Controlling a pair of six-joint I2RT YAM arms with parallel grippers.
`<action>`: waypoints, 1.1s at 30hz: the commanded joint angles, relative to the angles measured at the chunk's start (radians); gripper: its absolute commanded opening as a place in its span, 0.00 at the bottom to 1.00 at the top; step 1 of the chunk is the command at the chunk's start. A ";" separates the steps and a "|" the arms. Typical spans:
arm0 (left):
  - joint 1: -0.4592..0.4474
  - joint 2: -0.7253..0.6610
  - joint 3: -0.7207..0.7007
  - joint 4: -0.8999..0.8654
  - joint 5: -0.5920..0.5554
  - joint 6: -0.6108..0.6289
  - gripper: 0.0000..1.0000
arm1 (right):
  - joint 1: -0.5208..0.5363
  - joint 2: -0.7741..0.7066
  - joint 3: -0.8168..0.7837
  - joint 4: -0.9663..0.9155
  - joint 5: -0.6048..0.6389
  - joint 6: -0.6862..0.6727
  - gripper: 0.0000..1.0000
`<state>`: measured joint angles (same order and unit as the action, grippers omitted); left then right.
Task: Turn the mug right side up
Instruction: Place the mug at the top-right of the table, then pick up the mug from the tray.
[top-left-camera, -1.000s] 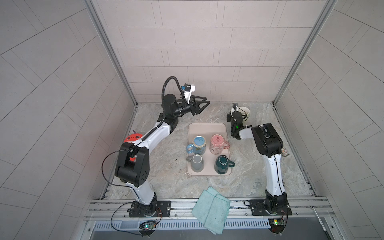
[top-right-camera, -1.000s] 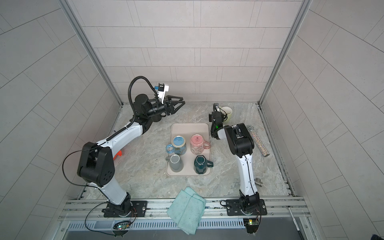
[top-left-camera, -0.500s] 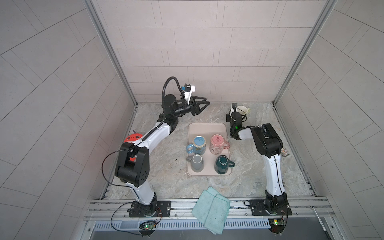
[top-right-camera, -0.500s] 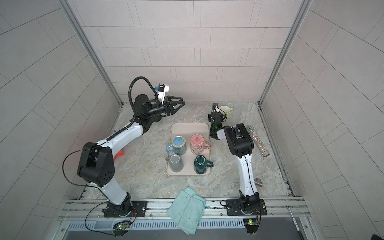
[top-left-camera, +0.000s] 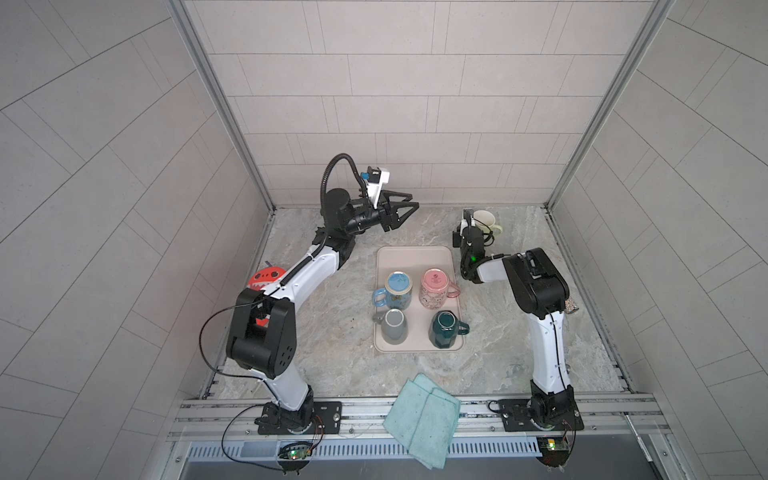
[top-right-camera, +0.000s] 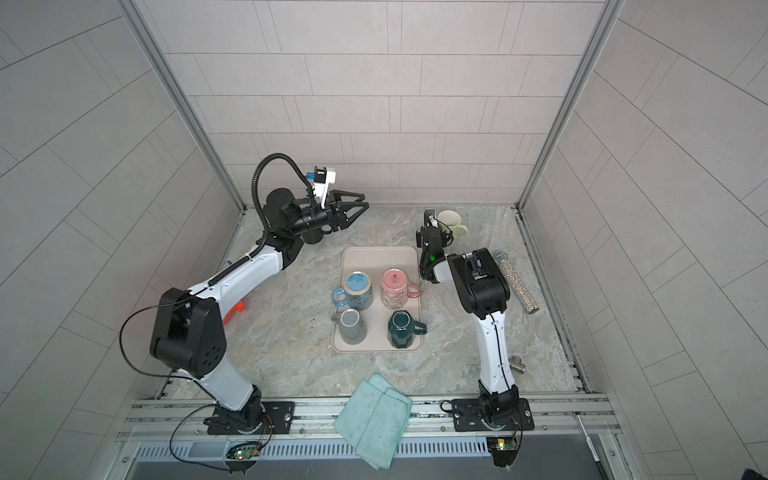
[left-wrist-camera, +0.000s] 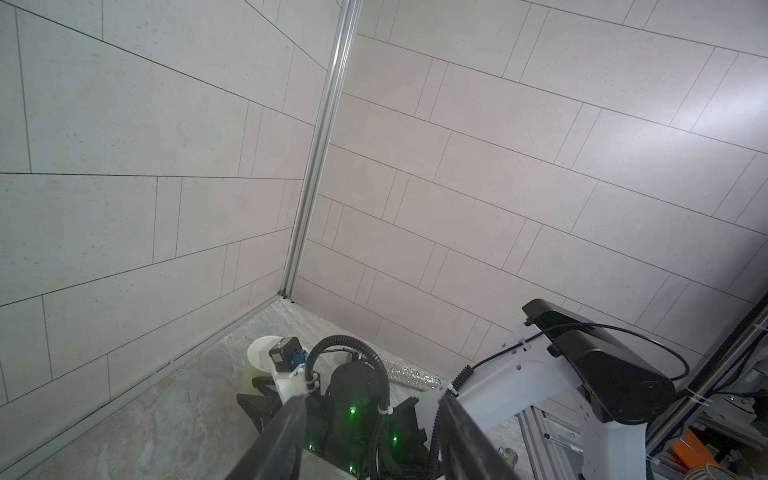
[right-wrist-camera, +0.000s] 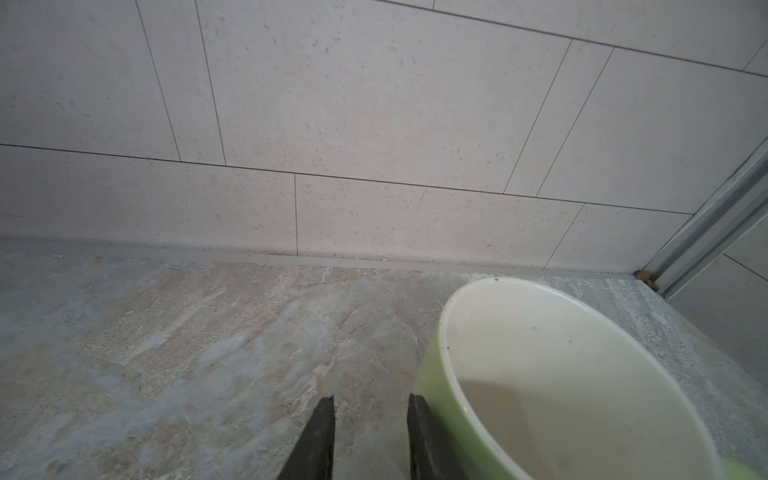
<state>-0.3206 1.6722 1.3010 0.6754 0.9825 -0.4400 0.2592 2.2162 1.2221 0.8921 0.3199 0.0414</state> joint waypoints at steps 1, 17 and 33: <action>0.004 -0.044 -0.011 0.015 0.007 0.024 0.56 | 0.009 -0.042 0.007 -0.007 0.003 -0.017 0.31; 0.054 -0.125 0.104 -0.421 -0.126 0.196 0.60 | 0.035 -0.466 0.048 -0.707 -0.280 0.136 0.40; 0.145 -0.137 0.119 -0.748 -0.362 0.193 0.66 | -0.066 -0.538 0.612 -2.012 -0.715 0.322 0.72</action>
<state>-0.1894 1.5414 1.4139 0.0048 0.6689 -0.2417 0.2188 1.6573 1.7695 -0.8051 -0.2749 0.3130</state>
